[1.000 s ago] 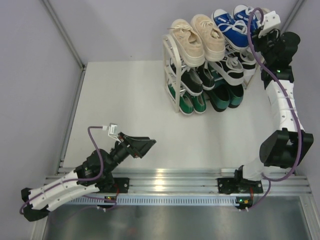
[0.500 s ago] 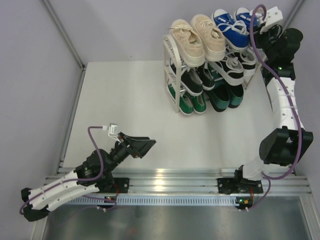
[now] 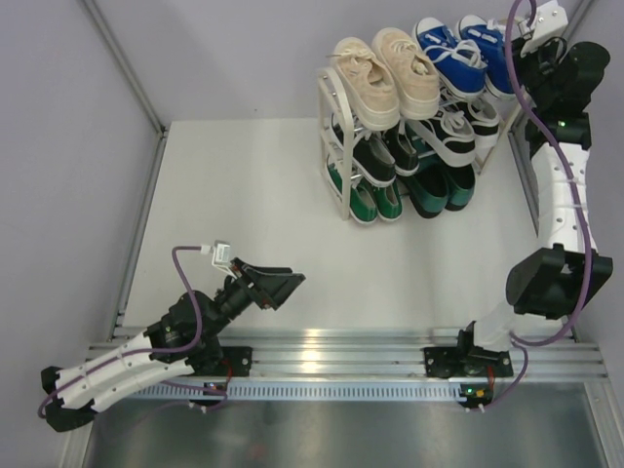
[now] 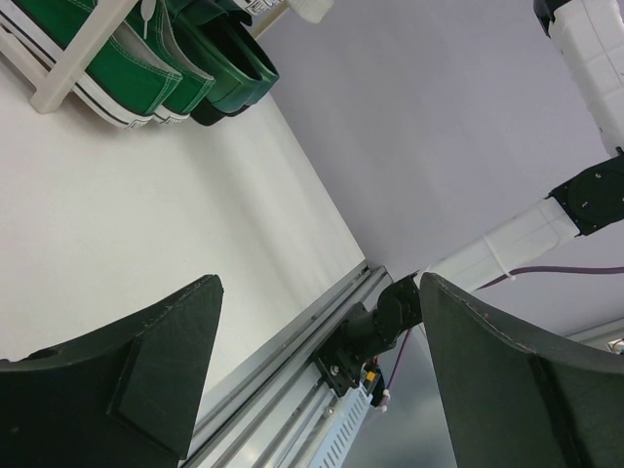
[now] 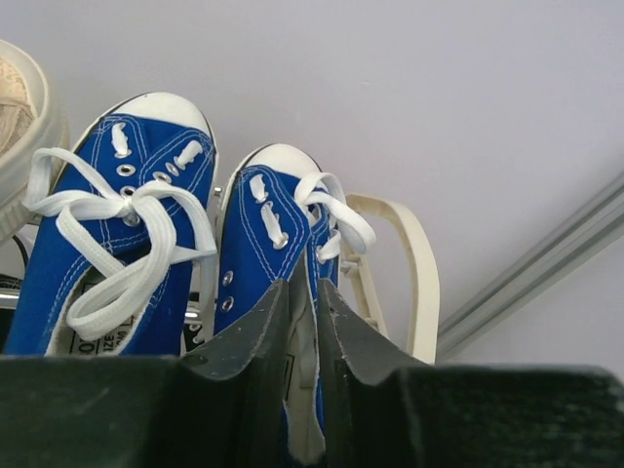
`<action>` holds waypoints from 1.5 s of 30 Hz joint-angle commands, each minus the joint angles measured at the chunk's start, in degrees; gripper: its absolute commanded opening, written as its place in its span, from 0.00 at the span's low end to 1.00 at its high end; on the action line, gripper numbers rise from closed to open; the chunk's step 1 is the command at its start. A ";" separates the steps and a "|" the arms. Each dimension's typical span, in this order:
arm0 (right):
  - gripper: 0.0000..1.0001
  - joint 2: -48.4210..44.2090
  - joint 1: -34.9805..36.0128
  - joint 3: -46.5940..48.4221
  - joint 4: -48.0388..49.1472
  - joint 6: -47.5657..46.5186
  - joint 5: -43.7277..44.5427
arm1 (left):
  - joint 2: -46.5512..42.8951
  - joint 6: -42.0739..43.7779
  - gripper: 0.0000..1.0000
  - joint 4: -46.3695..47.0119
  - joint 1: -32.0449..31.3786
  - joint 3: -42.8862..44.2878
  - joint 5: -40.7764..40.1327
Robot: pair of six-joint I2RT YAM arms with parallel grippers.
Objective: Place and organize the shoes onto the shoe shelf
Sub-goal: Place the shoe at the shoe shelf, then reset both arms
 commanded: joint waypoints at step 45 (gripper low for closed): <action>0.99 -18.49 -14.78 -2.47 -17.27 15.01 -10.84 | 2.31 11.68 0.88 -15.02 0.03 15.11 -4.42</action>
